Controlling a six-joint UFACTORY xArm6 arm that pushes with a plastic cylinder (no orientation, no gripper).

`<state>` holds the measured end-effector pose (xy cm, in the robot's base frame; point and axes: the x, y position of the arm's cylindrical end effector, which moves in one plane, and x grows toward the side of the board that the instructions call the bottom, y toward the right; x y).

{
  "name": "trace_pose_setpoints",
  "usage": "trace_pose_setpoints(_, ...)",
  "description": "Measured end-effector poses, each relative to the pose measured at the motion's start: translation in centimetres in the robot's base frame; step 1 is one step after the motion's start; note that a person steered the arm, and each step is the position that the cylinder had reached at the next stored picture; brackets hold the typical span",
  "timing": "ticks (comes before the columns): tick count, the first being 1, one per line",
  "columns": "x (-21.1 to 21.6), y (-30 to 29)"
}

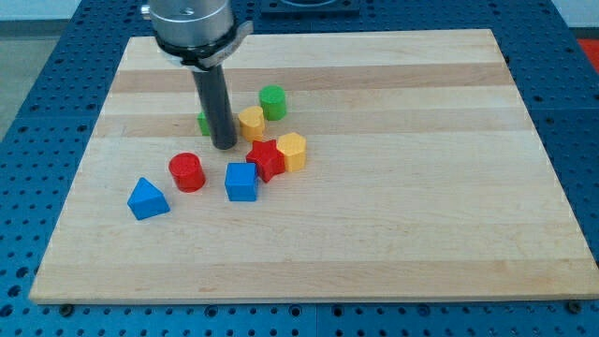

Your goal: Slightly push the green star towards the top of the board

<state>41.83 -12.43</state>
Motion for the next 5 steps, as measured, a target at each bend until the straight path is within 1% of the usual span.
trace_pose_setpoints(3, 0.0, -6.9)
trace_pose_setpoints(4, -0.3, -7.6)
trace_pose_setpoints(5, -0.6, -6.7)
